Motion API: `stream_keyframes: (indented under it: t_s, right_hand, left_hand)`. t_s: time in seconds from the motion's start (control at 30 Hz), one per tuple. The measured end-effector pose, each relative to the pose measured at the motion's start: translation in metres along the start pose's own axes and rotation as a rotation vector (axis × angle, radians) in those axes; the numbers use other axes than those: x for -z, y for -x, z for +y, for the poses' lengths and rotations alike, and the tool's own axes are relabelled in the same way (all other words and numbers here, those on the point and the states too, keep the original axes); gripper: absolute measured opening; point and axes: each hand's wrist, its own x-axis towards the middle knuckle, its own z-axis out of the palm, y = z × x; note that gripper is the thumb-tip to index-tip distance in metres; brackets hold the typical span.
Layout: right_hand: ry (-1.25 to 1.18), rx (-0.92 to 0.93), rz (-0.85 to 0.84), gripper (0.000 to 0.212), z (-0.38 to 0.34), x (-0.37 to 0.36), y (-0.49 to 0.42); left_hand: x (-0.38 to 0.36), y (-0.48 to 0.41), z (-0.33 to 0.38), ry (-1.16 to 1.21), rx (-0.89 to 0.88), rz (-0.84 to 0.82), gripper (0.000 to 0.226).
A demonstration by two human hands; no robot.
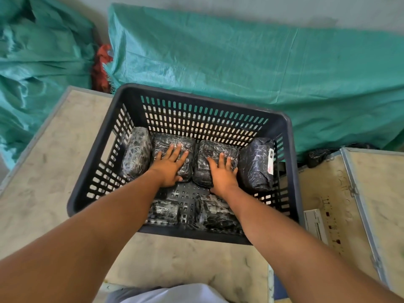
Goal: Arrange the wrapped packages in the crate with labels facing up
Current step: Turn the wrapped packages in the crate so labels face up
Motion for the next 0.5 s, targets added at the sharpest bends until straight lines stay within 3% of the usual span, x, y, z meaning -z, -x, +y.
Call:
stream_keyframes:
  t_s: [0.13, 0.23, 0.37, 0.5]
  right_hand:
    - [0.016, 0.031, -0.085, 0.116, 0.001, 0.019, 0.0]
    - [-0.076, 0.137, -0.017, 0.106, 0.007, 0.044, 0.004]
    - [-0.399, 0.211, 0.078, 0.085, 0.019, 0.073, 0.008]
    - [-0.855, 0.19, 0.051, 0.068, 0.041, 0.089, 0.014]
  left_hand:
    - [0.001, 0.002, 0.0, 0.027, -0.008, 0.001, 0.102]
    - [0.004, 0.003, 0.003, 0.074, 0.003, 0.007, 0.109]
    - [0.016, 0.008, 0.013, 0.321, -0.028, 0.093, 0.128]
    - [0.033, 0.012, 0.019, 0.462, -0.172, 0.297, 0.117]
